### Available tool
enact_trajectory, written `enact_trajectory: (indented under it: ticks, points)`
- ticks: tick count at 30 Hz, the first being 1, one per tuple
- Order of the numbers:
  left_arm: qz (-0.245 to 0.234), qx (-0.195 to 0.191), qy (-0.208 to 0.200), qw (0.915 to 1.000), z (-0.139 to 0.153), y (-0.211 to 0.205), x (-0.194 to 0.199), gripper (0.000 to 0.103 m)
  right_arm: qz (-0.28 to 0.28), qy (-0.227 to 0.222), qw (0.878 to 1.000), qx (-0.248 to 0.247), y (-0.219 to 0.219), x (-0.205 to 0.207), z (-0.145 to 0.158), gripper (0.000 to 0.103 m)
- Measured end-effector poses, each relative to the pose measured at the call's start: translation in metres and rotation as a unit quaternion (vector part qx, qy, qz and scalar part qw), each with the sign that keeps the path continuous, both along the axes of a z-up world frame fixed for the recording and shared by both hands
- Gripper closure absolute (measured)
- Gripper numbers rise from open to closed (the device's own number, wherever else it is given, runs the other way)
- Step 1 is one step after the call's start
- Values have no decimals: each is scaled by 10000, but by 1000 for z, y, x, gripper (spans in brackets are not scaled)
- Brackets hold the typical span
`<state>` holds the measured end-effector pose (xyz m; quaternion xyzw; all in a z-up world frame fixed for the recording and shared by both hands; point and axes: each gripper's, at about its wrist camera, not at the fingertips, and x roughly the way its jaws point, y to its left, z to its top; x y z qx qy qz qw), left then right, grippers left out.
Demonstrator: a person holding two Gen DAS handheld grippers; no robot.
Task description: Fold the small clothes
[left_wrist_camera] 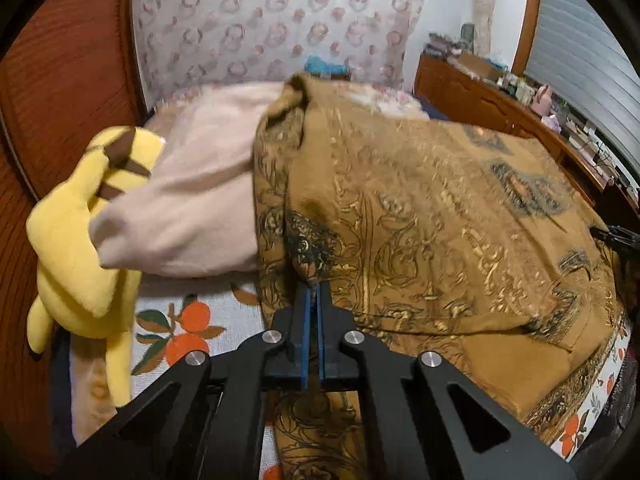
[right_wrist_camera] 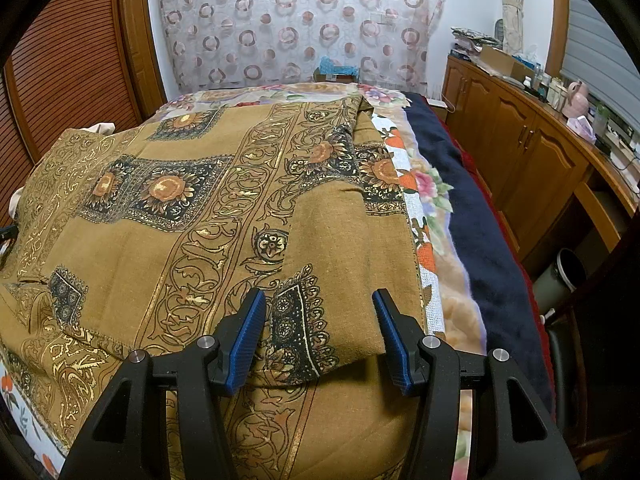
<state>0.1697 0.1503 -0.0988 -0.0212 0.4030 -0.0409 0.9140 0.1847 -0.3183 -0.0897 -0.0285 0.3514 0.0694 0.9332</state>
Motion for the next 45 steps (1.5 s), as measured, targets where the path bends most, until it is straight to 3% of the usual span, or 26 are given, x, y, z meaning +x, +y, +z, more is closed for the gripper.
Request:
enact_trajectory:
  ticks: [6, 8, 10, 13, 21, 27, 39, 45]
  points:
    - [30, -165, -617, 9980, 33, -6, -22, 100, 10, -5, 10000, -11, -1, 0, 0, 46]
    - [38, -261, -787, 9965, 43, -7, -28, 100, 56, -11, 10000, -20, 0, -2, 1, 60]
    - [11, -327, -908, 9953, 52, -9, -35, 100, 156, -53, 9999, 25, 2, -5, 4, 86]
    - [-34, -358, -985, 9945, 60, -13, -43, 100, 306, -246, 9992, 12, 9, -14, 13, 96]
    - [-54, -684, -1360, 9883, 90, -8, -66, 100, 448, -1063, 9924, 429, -3, -56, 73, 97]
    - [-54, -701, -1414, 9875, 100, -5, -96, 100, 512, -1285, 9882, 656, -23, -94, 95, 97]
    - [51, -377, -275, 9989, 20, -3, -117, 100, 334, -292, 9975, 556, -31, -109, 10, 97]
    - [87, -228, -324, 9992, 18, -9, -123, 98, 141, -388, 9988, 265, -19, -104, 12, 69]
